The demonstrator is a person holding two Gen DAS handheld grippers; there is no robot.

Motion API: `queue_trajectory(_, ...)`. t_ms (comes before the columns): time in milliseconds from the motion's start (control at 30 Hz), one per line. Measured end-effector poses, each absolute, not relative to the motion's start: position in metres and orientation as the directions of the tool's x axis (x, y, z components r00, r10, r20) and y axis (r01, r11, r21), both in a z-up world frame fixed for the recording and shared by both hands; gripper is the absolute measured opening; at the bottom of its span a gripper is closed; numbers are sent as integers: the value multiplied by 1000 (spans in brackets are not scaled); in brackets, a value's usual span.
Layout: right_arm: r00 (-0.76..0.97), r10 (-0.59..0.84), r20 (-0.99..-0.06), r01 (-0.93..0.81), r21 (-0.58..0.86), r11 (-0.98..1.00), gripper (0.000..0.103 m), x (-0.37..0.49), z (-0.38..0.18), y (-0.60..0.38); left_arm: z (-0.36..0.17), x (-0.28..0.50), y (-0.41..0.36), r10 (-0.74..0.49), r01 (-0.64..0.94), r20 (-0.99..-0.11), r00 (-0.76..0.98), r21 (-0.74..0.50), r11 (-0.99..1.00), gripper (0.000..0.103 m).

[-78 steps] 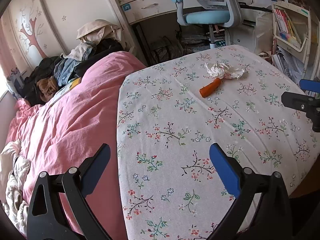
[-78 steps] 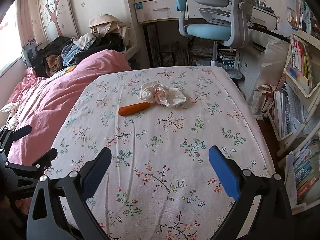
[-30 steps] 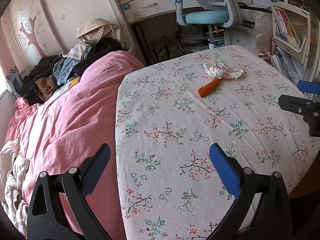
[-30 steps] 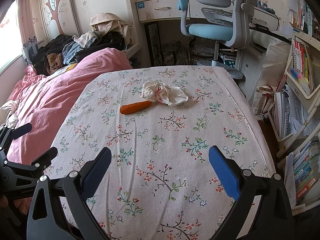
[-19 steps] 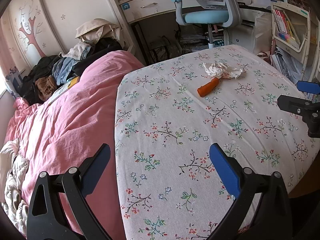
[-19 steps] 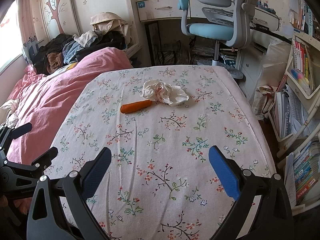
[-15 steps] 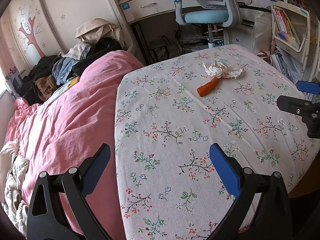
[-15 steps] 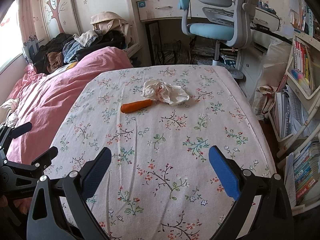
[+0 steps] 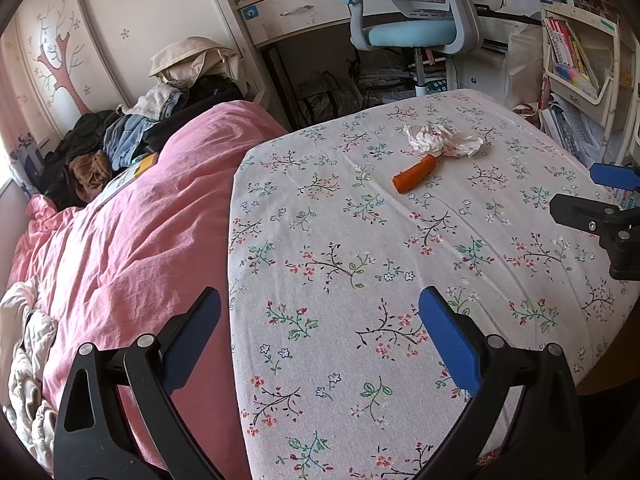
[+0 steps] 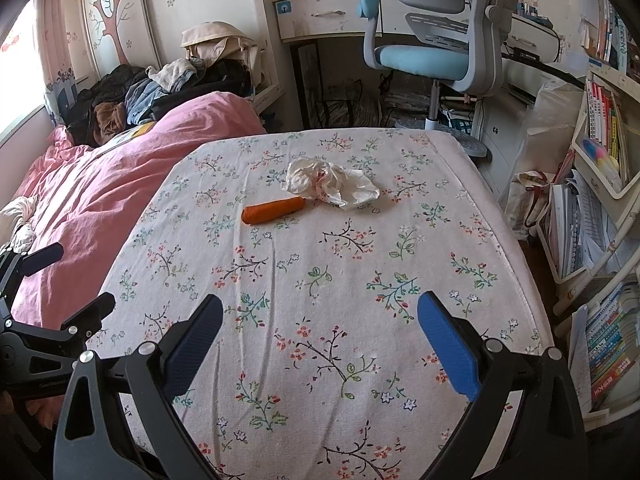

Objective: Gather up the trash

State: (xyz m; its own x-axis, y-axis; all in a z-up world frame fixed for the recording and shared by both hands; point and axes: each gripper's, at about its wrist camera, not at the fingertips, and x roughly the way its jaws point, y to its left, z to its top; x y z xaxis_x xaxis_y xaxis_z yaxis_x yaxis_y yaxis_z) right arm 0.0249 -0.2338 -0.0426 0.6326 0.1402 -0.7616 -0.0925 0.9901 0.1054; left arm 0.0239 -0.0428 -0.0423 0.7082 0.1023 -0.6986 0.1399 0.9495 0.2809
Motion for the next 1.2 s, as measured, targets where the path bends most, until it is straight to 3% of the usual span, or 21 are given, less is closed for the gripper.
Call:
queue_trajectory(867, 630, 132, -765, -94, 94, 991, 94, 25, -45, -233, -41, 23, -43, 94, 139, -699, 709, 269, 953, 96)
queue_trajectory(1200, 649, 106, -754, -34, 110, 993, 94, 42, -46, -252, -43, 30, -23, 76, 79, -736, 673, 174, 982, 96)
